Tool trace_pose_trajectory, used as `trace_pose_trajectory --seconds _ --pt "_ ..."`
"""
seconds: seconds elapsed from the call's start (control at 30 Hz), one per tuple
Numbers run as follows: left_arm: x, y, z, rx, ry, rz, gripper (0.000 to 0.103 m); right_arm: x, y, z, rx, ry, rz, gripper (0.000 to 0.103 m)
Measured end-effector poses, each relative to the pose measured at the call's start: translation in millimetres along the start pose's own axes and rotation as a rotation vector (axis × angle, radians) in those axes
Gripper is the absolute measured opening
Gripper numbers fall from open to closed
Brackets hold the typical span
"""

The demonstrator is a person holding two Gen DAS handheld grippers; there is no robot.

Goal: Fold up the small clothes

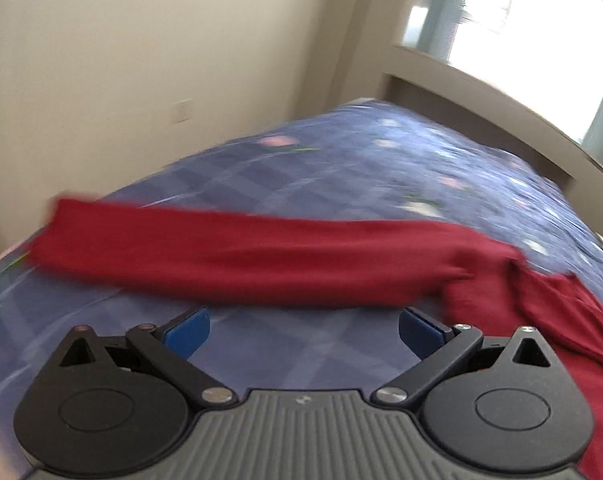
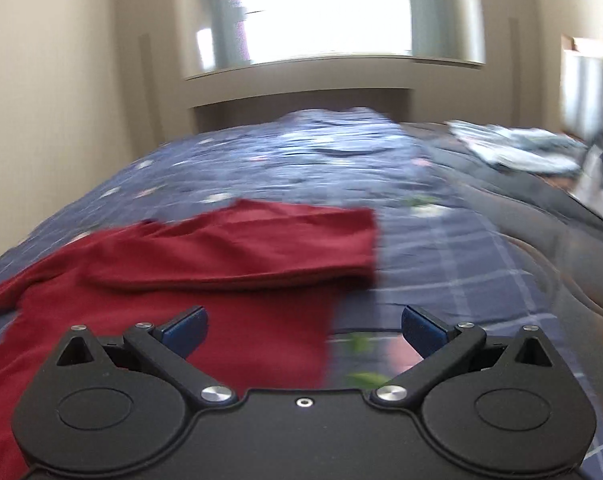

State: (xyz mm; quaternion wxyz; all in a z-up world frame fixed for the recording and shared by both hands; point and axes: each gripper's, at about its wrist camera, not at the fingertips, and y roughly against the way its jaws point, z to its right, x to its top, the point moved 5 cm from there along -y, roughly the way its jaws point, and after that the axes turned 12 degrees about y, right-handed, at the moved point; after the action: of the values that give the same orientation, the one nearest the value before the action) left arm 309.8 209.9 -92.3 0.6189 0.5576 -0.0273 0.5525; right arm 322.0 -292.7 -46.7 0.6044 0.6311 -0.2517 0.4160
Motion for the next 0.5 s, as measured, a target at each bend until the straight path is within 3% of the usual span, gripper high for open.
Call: trace_pose_trajectory --seconds 0.17,0.37,0.5 --pt "13 19 -80 0.064 0.145 0.035 0.103 38 -15 -100 0.140 0.153 0.017 0.103" --pt "26 48 -148 0.117 0.261 0.117 0.103 73 -50 -265 0.391 0.376 0.049 0.102" --pt "34 61 -182 0.126 0.329 0.153 0.103 78 -61 -375 0.564 0.550 0.086 0.093"
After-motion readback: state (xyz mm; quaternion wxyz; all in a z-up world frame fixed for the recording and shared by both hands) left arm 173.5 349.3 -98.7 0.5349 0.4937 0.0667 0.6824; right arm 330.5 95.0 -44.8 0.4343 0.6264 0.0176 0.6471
